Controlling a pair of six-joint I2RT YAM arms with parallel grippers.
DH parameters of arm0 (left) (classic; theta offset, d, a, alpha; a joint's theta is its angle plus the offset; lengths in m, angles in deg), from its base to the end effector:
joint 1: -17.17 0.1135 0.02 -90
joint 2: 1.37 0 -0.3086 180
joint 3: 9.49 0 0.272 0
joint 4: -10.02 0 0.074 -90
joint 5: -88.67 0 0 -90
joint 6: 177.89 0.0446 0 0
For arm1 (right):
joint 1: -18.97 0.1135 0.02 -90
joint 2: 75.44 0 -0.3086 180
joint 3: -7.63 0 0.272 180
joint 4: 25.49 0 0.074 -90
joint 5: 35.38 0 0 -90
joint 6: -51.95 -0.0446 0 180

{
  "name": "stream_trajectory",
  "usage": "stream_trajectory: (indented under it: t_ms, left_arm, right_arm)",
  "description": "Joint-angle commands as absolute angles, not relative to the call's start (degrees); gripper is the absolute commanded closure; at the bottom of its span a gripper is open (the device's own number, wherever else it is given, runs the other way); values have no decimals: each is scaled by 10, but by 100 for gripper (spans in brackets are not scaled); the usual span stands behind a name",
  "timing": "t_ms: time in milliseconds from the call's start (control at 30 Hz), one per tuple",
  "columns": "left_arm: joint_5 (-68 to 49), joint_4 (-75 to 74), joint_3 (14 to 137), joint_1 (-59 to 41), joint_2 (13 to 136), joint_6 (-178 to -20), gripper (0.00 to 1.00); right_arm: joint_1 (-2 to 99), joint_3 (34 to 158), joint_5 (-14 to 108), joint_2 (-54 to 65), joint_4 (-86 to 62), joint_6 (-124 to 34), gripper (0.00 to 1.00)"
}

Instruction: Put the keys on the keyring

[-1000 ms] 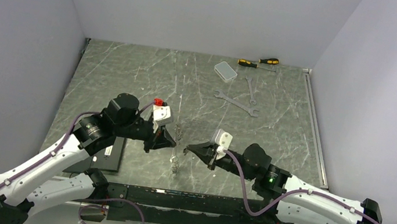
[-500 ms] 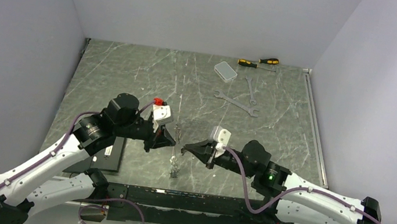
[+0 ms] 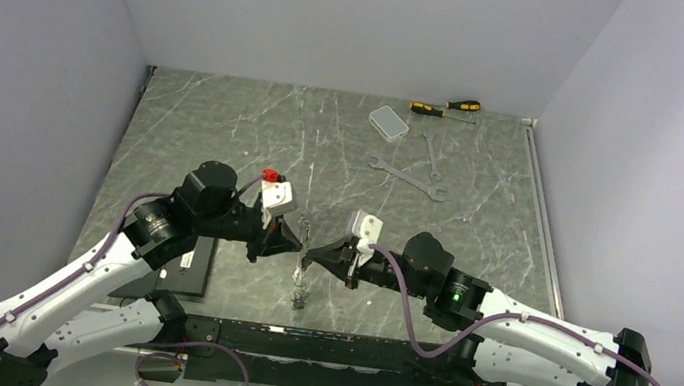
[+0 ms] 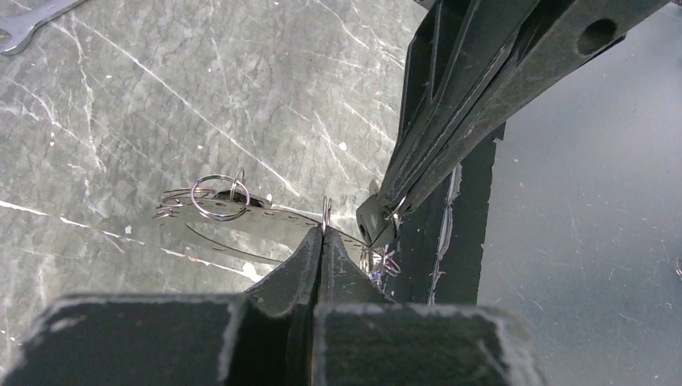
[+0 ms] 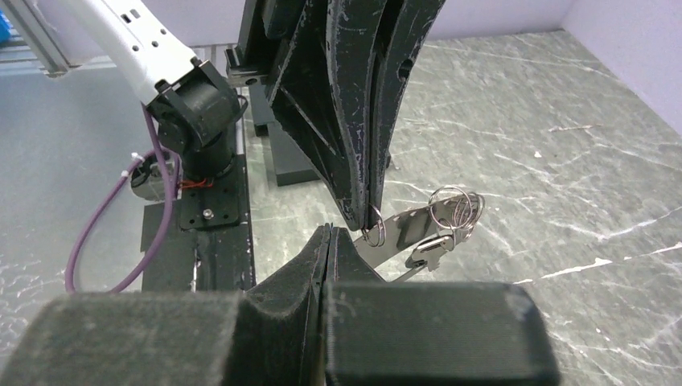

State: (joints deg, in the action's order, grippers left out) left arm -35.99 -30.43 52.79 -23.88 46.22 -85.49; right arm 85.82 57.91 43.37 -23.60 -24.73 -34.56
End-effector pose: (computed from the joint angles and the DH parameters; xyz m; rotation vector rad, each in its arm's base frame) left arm 0.1151 -0.1338 0.3622 1.1316 1.7554 -1.0293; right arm 0.0780 0.2047 0.3440 -1.1103 1.2966 0.9995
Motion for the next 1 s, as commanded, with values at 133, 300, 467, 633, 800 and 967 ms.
stream_trajectory:
  t_ms: [133,300,467,633,800,967]
  left_arm:
    - [-371,-284,557,-236,451,-852,100]
    - [-369,-284,556,-236,451,-851,100]
    - [-371,-283,556,-236,453,-851,100]
    - [-367,-284,556,-236,451,-850,100]
    - [-369,-284,557,-235,450,-852,100]
    - [-369,-285,557,-235,452,-853,100]
  right_arm:
    - [858,599,442,-230,-279,-355,100]
    - [857,594,457,-230,-284,-355,100]
    - [855,592,474,-234,-276,-348,100]
    - [854,596,475,-243,-239,-328,100]
    - [853,586,484,-253,-211,-303,100]
    - [853,577,488,-247,-226,-302,100]
